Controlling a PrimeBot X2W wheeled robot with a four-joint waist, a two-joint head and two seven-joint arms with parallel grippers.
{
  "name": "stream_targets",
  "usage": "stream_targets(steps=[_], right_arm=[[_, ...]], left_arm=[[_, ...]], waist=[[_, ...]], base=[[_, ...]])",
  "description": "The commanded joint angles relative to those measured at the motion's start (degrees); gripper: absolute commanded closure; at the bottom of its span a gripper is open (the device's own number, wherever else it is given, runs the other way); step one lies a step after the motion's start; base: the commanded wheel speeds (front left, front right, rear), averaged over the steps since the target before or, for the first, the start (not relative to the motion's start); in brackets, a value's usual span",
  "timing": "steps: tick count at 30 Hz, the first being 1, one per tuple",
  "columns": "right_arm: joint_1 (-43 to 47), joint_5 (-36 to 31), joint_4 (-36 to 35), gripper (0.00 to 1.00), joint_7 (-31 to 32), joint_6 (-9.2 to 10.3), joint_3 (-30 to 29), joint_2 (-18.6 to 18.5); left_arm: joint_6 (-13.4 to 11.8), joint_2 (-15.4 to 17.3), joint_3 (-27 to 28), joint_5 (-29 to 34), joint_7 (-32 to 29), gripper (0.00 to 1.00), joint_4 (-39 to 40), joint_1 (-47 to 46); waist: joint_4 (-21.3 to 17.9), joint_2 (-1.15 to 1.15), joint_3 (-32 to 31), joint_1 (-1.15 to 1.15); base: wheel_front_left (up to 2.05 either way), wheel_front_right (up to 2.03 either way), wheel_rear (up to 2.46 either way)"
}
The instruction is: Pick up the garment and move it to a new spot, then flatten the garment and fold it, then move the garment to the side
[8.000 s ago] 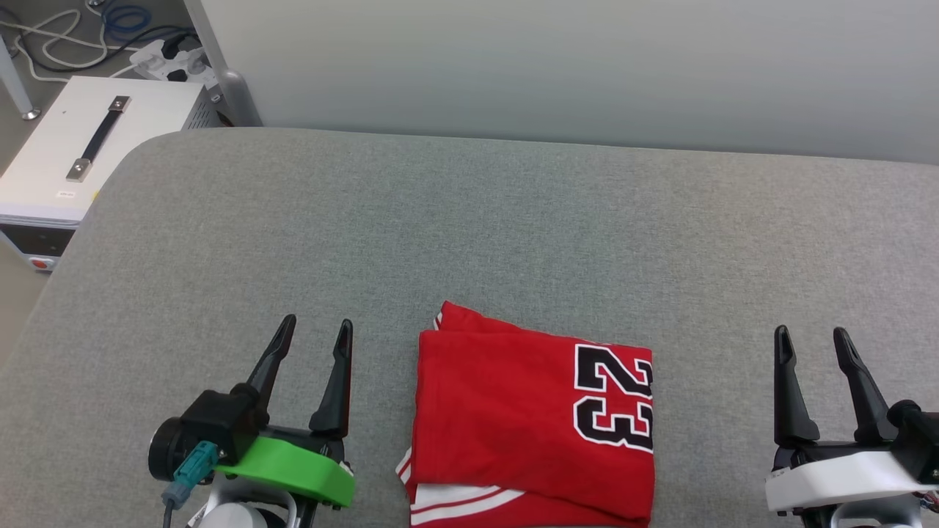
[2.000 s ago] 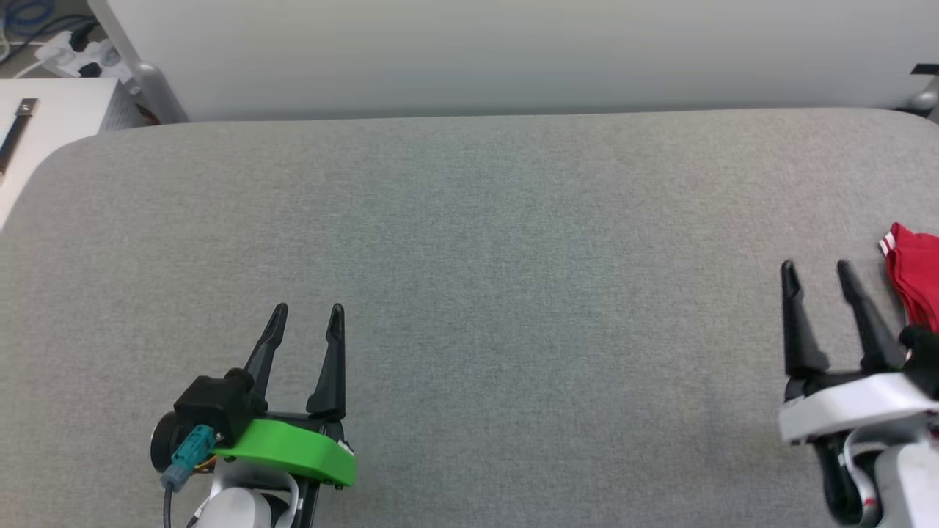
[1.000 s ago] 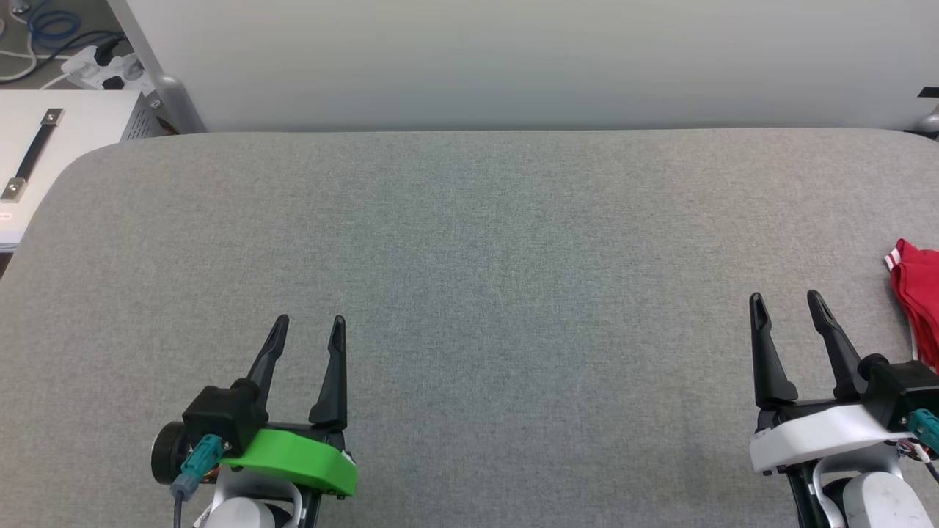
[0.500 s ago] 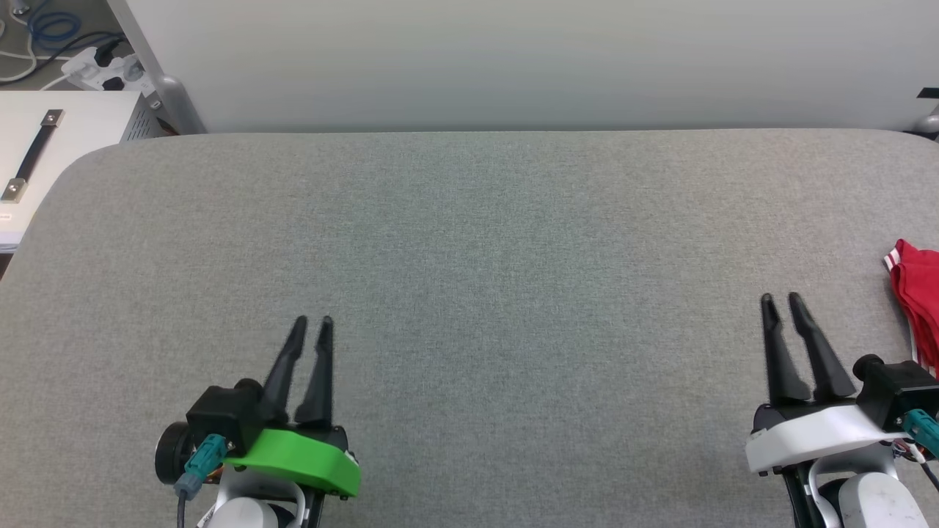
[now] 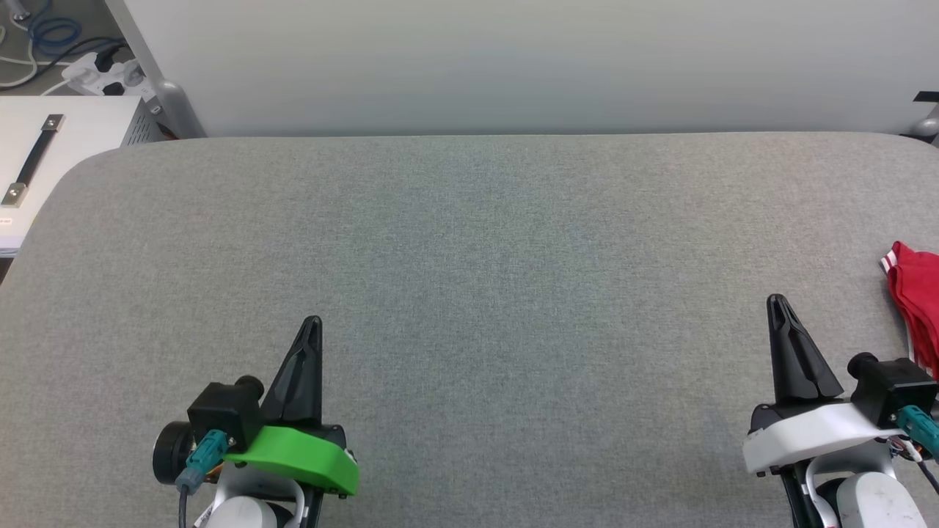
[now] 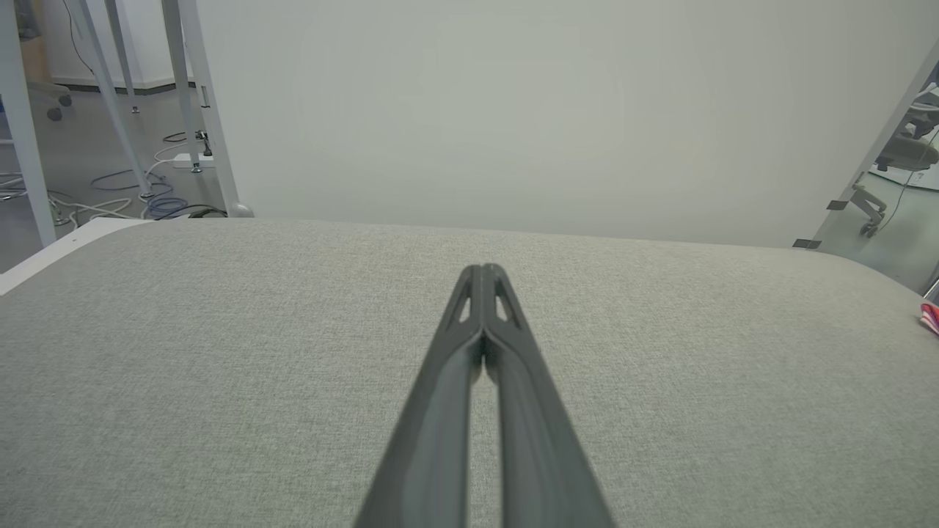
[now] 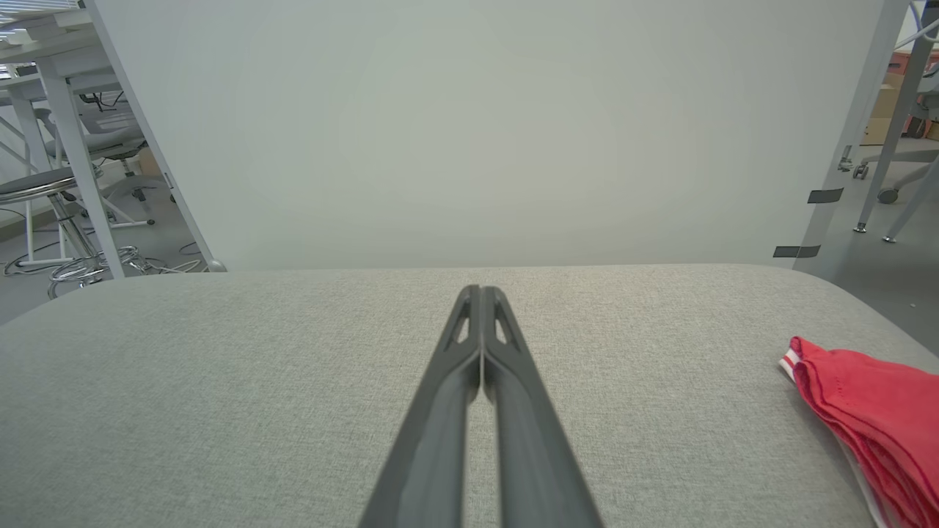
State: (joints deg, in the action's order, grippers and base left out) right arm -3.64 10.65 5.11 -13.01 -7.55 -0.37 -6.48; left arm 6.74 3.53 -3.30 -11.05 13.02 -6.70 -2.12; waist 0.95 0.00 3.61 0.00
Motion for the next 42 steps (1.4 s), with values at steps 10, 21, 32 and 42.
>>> stream_targets(steps=[10, 21, 32, 42], right_arm=[[0.71, -1.56, -0.79, 1.00, 1.47, 0.01, 0.05, 0.51], [1.02, -2.53, -1.25, 1.00, 2.70, 0.02, 0.09, 0.84], [1.34, -3.52, -1.72, 1.00, 3.95, 0.02, 0.12, 1.18], [1.63, -4.41, -2.15, 1.00, 5.09, 0.03, 0.15, 1.48]], left_arm=[[-0.87, -0.13, 0.47, 1.68, -1.32, 1.00, 0.96, 0.42], [-1.49, -0.18, 0.77, 2.68, -2.56, 1.00, 1.57, 0.60], [-2.13, -0.24, 1.08, 3.70, -3.84, 1.00, 2.20, 0.79], [-2.71, -0.29, 1.36, 4.62, -4.99, 1.00, 2.76, 0.95]], waist=[[-0.09, 0.00, -0.34, 0.00], [-0.18, 0.00, -0.69, 0.00], [-0.27, 0.00, -1.05, 0.00], [-0.36, 0.00, -1.37, 0.00]], base=[[0.00, 0.00, 0.00], [0.00, 0.00, 0.00], [0.00, 0.00, 0.00], [0.00, 0.00, 0.00]])
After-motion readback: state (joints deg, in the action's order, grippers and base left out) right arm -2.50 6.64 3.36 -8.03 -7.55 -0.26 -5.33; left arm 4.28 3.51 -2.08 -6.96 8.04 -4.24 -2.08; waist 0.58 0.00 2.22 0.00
